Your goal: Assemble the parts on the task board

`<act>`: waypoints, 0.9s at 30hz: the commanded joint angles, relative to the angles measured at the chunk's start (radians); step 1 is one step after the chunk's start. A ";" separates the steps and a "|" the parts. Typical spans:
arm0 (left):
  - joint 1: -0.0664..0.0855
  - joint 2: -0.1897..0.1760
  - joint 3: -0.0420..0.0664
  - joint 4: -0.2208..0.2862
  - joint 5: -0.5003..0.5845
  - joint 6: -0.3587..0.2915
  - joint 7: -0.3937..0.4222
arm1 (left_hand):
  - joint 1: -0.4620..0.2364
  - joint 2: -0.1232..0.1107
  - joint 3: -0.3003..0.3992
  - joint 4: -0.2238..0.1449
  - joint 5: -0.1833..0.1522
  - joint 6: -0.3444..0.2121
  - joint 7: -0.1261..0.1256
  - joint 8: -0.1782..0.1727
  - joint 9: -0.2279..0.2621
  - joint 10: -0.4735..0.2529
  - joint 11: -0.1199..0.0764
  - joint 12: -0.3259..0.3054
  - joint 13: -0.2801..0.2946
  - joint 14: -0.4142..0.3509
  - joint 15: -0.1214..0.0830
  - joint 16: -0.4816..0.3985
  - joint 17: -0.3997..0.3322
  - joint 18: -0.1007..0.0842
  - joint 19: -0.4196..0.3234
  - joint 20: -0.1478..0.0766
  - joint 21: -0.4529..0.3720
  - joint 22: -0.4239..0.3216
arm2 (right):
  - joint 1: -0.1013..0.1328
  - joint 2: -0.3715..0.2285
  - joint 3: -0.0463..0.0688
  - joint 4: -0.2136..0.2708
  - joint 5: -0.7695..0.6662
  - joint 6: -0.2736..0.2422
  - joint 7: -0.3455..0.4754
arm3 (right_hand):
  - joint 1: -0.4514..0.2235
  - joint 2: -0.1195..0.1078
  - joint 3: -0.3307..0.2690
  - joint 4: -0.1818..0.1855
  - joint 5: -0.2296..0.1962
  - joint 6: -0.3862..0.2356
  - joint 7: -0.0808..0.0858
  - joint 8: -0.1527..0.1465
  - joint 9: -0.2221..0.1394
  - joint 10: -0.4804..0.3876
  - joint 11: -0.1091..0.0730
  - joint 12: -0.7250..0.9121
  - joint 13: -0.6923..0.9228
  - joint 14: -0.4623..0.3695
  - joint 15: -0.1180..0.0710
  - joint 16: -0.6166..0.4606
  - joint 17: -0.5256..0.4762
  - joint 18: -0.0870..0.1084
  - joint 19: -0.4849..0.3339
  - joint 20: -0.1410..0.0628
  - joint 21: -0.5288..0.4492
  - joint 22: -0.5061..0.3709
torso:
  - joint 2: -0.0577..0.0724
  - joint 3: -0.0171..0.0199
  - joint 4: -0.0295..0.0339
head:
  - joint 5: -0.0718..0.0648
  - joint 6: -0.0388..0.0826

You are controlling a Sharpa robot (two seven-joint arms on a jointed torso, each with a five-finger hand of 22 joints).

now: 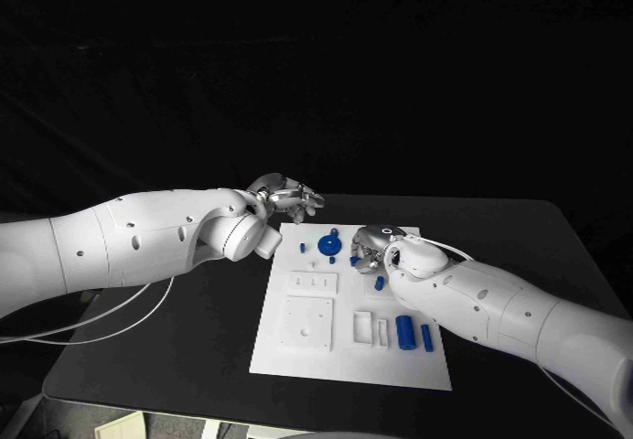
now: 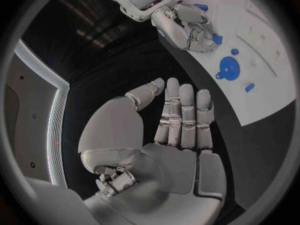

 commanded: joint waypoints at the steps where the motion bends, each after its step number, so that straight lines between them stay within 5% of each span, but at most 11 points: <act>1: 0.003 0.000 0.001 0.003 -0.004 0.012 0.008 | 0.010 0.000 -0.004 -0.002 -0.003 -0.001 0.007 0.004 -0.002 -0.003 0.002 -0.005 0.001 -0.008 -0.001 -0.006 0.001 -0.010 -0.007 -0.103 -0.004 -0.002 | 0.000 -0.003 0.000 0.009 -0.014 -0.039 0.025 | -0.008 0.000 0.008 0.001 0.004 0.071 0.025 0.005 0.002 0.003 -0.005 0.003 0.002 0.000 -0.007 0.005 0.001 0.084 0.000 0.004 0.005 0.007 | 0.000 0.0000 -0.0002 | 0.000 0.001; 19: 0.003 -0.011 0.000 -0.002 -0.005 0.014 0.006 | -0.009 -0.018 -0.015 0.013 -0.006 -0.008 0.010 0.003 -0.005 -0.004 0.005 -0.009 0.003 -0.008 0.001 -0.008 0.004 -0.011 -0.007 -0.101 -0.003 -0.003 | 0.013 -0.056 0.005 0.095 -0.013 -0.090 0.022 | -0.015 -0.004 0.020 0.001 0.009 0.082 0.020 0.007 0.002 0.016 -0.010 0.009 0.006 0.009 -0.012 0.006 -0.002 0.084 0.011 0.001 0.009 0.006 | -0.001 0.0005 -0.0015 | 0.001 0.006; 27: 0.002 -0.016 0.000 -0.004 -0.065 0.130 -0.087 | -0.095 -0.065 -0.043 0.094 -0.010 -0.012 0.011 0.006 -0.006 -0.003 0.006 -0.013 0.006 -0.008 0.003 -0.010 0.009 -0.010 -0.006 -0.100 -0.003 -0.007 | 0.033 -0.118 0.024 0.211 -0.015 -0.099 0.010 | -0.015 -0.007 0.024 0.001 0.008 0.083 0.020 0.007 0.002 0.018 -0.010 0.009 0.005 0.011 -0.013 0.006 -0.003 0.084 0.012 0.001 0.009 0.005 | -0.002 0.0025 -0.0042 | -0.001 0.016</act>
